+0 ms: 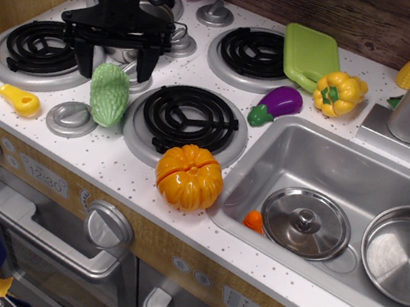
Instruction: Put green squash in pot or pan
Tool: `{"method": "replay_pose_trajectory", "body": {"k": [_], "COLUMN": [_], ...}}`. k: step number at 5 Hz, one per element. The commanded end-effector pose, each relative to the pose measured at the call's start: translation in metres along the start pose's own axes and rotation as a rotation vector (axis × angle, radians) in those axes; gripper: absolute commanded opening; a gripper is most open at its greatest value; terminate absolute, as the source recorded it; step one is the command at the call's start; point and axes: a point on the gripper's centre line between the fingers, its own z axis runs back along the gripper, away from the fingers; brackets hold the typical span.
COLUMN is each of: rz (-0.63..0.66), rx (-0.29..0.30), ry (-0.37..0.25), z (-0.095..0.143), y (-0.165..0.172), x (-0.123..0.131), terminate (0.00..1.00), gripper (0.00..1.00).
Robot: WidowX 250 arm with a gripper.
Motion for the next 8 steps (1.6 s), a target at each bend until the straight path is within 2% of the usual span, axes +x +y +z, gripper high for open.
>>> {"method": "replay_pose_trajectory", "body": {"k": [1,4,5,6,7,8], "rz": [0.017,0.034,0.043,0.01,-0.054,-0.142], "rx": [-0.048,-0.128,-0.117,-0.055,0.0,0.04], "ry": [-0.056,-0.095,-0.096,-0.123,-0.149,-0.233], "z": [-0.003,-0.036,-0.037,-0.017,0.002,0.01], "y": [0.009,0.005,0.006,0.011,0.016,0.018], "x": [0.005,0.0,0.003,0.015,0.045,0.085], "terminate": [0.0,0.0,0.0,0.0,0.0,0.0], "gripper": [1.0,1.0,0.0,0.0,0.0,0.0]}}
